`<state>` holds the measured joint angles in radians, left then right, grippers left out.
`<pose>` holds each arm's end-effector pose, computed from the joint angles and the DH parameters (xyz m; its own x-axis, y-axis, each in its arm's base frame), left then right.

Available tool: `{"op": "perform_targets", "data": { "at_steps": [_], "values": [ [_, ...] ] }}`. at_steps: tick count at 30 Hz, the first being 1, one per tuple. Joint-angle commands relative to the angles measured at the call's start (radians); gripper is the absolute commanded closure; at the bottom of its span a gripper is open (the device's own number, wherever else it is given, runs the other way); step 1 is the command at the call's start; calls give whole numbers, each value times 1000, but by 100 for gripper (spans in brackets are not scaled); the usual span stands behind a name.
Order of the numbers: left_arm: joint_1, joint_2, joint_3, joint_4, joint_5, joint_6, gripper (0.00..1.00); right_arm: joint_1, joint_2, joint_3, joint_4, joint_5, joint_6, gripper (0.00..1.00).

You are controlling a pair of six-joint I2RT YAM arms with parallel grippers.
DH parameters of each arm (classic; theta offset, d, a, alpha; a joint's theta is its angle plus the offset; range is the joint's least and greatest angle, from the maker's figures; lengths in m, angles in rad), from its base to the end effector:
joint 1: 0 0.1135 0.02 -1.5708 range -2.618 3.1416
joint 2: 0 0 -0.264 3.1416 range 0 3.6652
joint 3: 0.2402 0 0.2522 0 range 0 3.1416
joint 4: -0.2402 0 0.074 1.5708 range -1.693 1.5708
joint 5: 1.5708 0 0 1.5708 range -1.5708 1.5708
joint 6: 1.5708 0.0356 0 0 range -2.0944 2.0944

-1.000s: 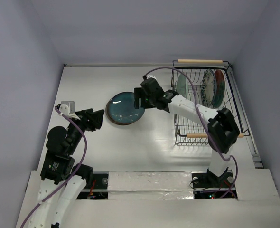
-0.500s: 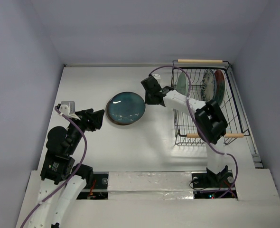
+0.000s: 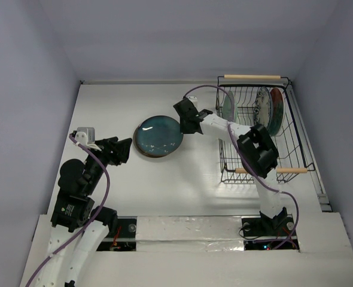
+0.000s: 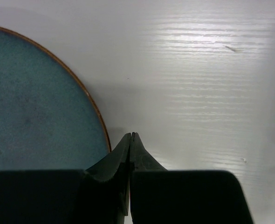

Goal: Unload the plates from the dish rack

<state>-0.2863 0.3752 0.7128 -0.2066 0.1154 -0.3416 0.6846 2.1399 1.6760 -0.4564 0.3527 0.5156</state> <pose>0.0891 -0.0305 0.3623 -0.0126 -0.3432 -0.9392 0.4095 0.8551 -0.3179 0.3744 0.2897 0.1945 -0.7490 -0.0141 -0.6624 -0.0713 0.9957 0.0594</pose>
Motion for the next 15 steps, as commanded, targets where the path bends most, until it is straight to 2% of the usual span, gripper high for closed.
{"op": "perform_targets", "data": {
  "at_steps": [1, 15],
  "values": [
    [4, -10, -7, 53, 7, 4, 45, 29, -18, 37, 34, -23, -9, 100],
    [4, -13, -7, 52, 9, 4, 45, 29, -89, -24, 71, -83, -23, 100]
  ]
}}
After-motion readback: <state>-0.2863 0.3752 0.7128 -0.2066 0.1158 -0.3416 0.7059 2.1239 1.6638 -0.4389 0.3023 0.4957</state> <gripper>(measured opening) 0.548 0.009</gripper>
